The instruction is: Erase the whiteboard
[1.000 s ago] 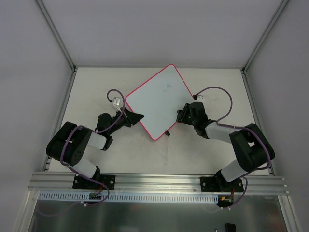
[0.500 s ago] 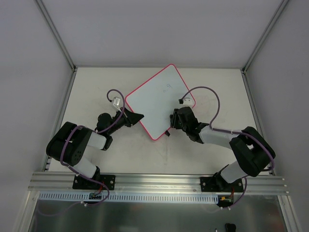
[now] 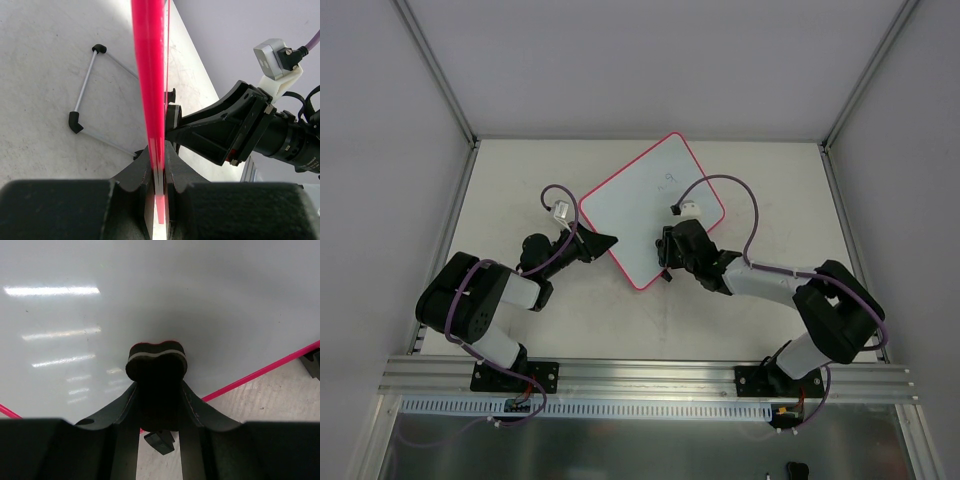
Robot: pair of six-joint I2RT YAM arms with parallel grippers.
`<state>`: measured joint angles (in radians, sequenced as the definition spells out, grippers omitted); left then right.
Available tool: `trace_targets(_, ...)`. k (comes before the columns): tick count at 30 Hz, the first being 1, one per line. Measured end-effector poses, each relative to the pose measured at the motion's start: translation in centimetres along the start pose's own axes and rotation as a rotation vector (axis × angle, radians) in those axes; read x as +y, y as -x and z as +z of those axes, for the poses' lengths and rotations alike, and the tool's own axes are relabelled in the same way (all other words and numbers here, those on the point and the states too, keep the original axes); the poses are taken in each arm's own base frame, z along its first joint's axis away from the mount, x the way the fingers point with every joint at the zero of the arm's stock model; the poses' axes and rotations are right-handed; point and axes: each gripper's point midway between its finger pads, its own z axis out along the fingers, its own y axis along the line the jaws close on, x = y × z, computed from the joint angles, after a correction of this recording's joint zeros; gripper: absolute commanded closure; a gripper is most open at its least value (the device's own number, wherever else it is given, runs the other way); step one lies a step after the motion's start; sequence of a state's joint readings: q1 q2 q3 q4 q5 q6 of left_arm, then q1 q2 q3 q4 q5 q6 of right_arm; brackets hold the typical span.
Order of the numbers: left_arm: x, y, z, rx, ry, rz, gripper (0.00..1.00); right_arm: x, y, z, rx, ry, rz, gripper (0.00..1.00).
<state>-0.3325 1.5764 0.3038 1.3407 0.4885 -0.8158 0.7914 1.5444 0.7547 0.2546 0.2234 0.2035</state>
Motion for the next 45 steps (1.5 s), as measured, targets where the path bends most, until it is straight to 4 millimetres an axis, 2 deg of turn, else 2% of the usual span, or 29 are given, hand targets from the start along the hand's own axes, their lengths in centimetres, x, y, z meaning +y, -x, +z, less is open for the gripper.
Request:
trace_targets(9,0.0,0.0,0.0,0.000,0.000,0.001,1.00,0.5,0.3,0.0,0.016,0.014,-0.019,1.00)
trace_targets(22,0.3,0.3,0.1,-0.016,0.015,0.001,1.00,-0.2,2.6,1.3,0.112,0.136,0.059,1.00)
trace_targets(27,0.2,0.2,0.1,-0.014,0.011,0.002,1.00,-1.9,5.8,2.2,0.031,0.127,0.098,1.00)
trace_targets(32,0.1,0.2,0.1,-0.011,0.010,0.001,1.00,-3.1,10.7,3.0,-0.075,0.116,0.125,1.00)
trace_targets(35,0.2,0.2,0.1,-0.011,0.010,0.001,1.00,-2.5,13.2,3.4,-0.116,0.138,0.118,1.00)
trace_targets(38,0.1,0.2,0.1,-0.011,0.009,0.001,1.00,-1.4,14.3,3.7,-0.126,0.182,0.092,1.00)
trace_targets(45,0.1,0.2,0.1,-0.011,0.009,0.002,1.00,1.5,13.2,3.8,-0.072,0.243,-0.024,1.00)
